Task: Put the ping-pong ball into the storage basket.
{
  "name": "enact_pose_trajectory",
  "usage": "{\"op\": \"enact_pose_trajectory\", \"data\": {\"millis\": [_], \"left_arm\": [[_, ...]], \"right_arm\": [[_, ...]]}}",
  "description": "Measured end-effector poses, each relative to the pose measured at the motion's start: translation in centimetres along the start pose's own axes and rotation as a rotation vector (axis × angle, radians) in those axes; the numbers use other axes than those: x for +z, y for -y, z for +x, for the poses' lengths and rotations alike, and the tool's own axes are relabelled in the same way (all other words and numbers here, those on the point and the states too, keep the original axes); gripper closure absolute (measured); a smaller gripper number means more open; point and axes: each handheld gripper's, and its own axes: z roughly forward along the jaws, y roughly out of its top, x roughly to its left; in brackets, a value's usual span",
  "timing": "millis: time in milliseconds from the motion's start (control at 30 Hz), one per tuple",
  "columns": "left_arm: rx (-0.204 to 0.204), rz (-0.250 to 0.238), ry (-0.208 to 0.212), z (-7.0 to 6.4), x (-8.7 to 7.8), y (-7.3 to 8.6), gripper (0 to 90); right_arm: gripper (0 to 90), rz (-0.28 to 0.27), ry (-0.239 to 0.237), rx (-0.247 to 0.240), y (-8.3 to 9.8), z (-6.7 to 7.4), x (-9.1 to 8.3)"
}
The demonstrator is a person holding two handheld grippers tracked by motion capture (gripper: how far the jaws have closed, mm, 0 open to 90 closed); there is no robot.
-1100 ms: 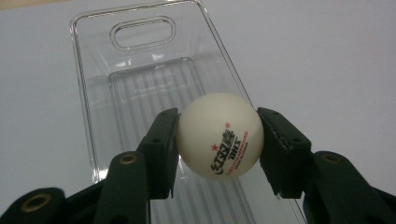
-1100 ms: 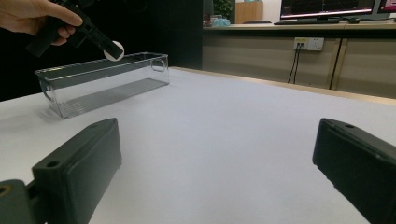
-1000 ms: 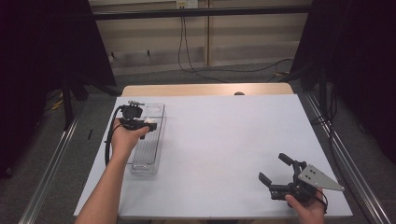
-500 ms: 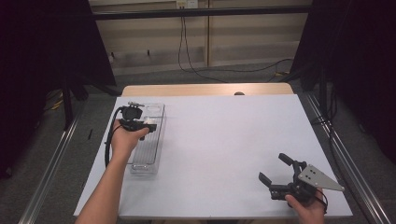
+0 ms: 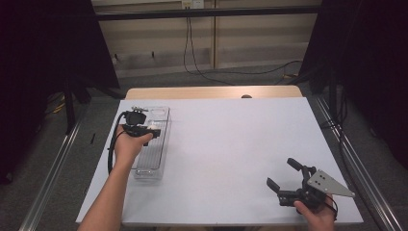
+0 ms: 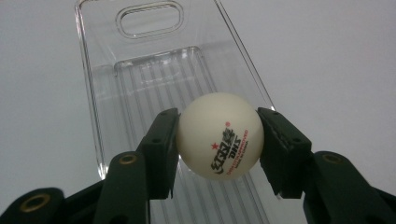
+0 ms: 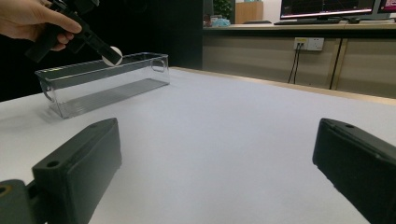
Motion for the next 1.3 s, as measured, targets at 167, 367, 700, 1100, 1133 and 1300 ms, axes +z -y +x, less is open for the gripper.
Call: {"op": "enact_pose_trajectory", "data": {"millis": [167,367,700,1100,1133,1300], "left_arm": [[-0.003,-0.002,0.001,-0.04,0.15,0.10,50.8],[0.002,0.002,-0.005,-0.05,0.26,0.17,50.7],[-0.007,0.007,-0.004,0.04,0.44,0.36,50.4],[-0.006,0.007,-0.009,-0.01,0.56,0.44,49.1],[-0.007,0.007,-0.012,-0.01,0.54,0.44,48.4],[-0.003,-0.004,-0.012,0.07,0.33,0.44,46.3]], "right_arm": [[0.8,0.005,-0.003,-0.003,0.00,-0.03,-0.07],[0.8,0.005,-0.003,-0.004,-0.01,-0.03,-0.07],[0.8,0.005,-0.006,-0.007,0.02,0.00,-0.02],[0.8,0.005,-0.005,-0.006,-0.02,-0.02,-0.06],[0.8,0.007,-0.006,-0.004,-0.02,-0.02,-0.08],[0.8,0.003,-0.005,-0.004,0.00,-0.03,-0.02]]}}
